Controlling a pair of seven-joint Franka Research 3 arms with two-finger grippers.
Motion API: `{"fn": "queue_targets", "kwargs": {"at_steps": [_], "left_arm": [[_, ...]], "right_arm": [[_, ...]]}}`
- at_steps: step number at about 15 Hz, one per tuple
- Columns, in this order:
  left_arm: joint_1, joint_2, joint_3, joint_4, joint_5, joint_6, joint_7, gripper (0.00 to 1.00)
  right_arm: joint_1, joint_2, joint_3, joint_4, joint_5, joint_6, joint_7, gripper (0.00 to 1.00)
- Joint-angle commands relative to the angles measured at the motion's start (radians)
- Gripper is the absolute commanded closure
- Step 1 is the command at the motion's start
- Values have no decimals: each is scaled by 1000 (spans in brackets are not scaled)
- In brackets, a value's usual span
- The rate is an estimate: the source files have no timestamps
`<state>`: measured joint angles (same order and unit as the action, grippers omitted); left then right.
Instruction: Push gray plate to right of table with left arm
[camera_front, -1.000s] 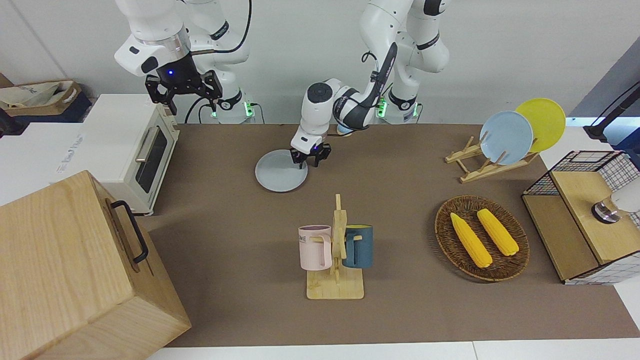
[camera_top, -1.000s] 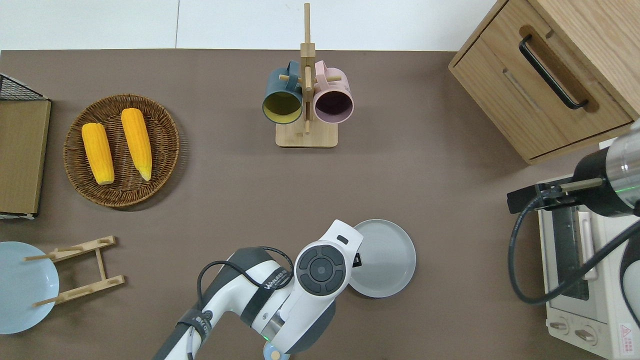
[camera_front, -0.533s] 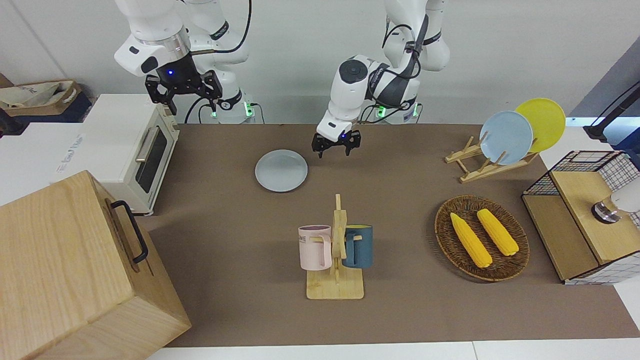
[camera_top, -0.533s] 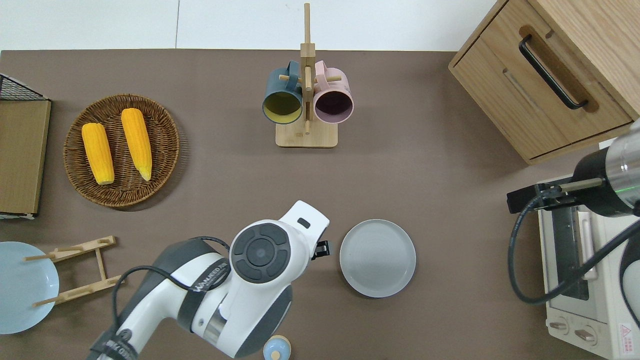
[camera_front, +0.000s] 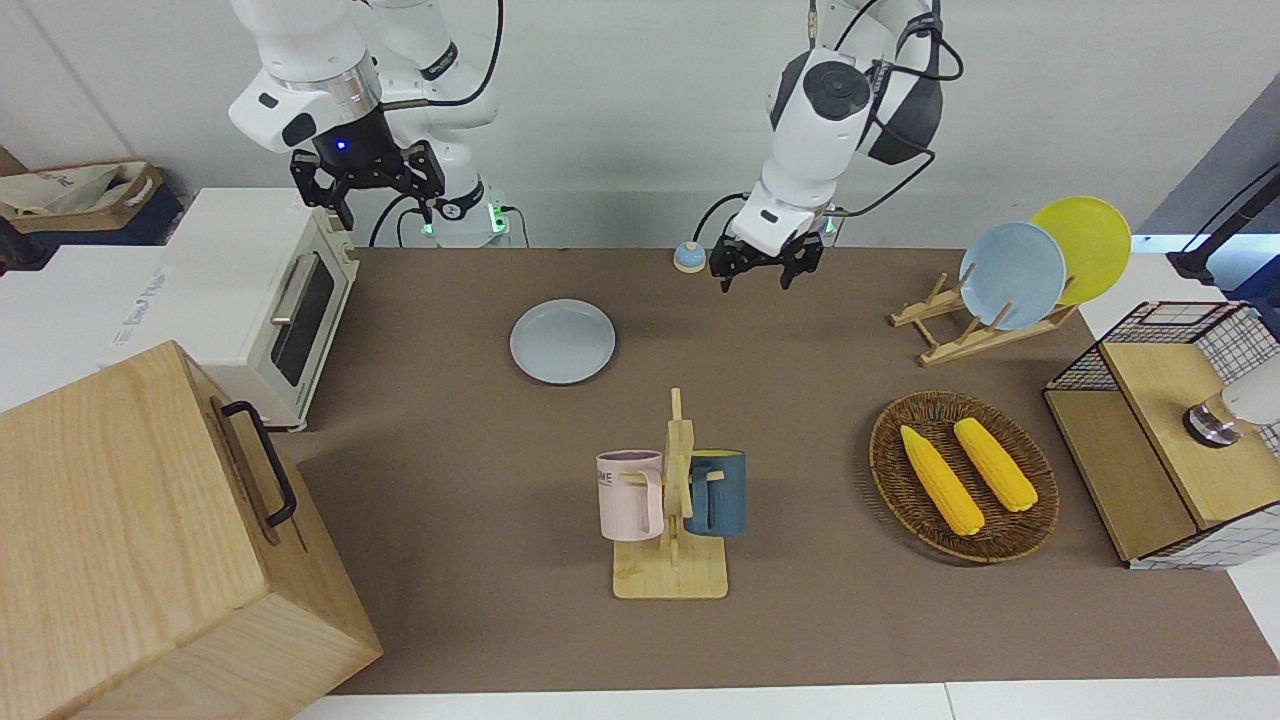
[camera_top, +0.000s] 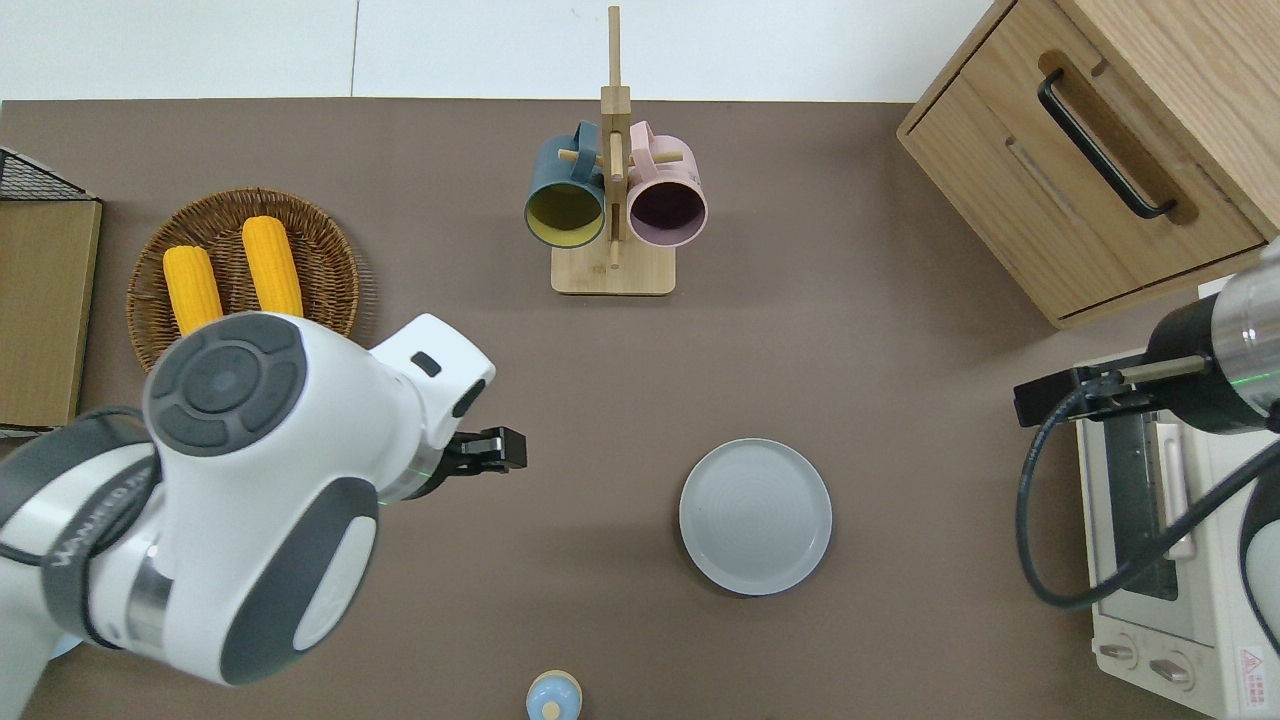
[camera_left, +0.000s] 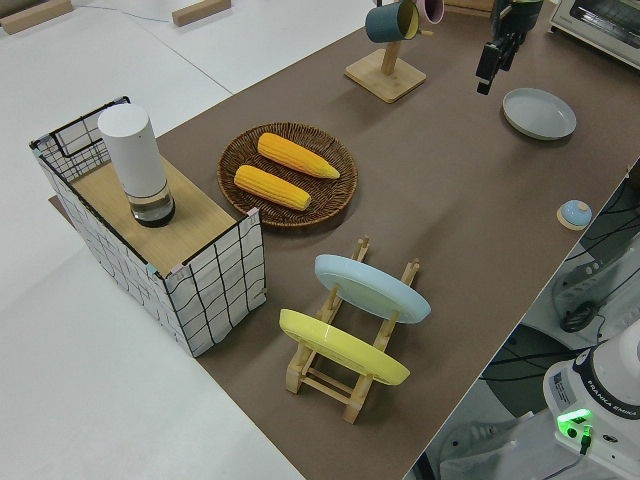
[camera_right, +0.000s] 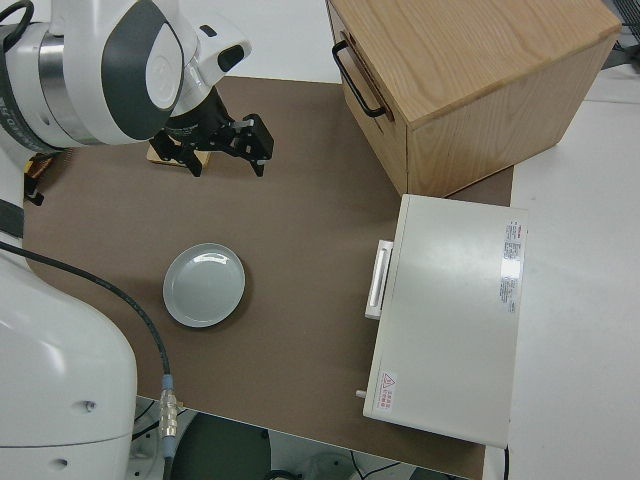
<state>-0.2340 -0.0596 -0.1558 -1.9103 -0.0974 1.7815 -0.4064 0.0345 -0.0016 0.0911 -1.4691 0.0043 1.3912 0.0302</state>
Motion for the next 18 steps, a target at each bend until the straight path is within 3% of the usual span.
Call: {"fn": "queue_targets", "kwargs": {"at_steps": [1, 11, 18], "left_arm": [[65, -14, -7, 43, 56, -45, 89, 5], [291, -9, -4, 194, 50, -158, 359, 5], [302, -6, 35, 211, 50, -166, 403, 5]], "right_arm": [[-12, -8, 4, 0, 8, -12, -3, 17], [-12, -8, 6, 1, 8, -12, -3, 17], [-12, -8, 6, 0, 8, -12, -3, 17]]}}
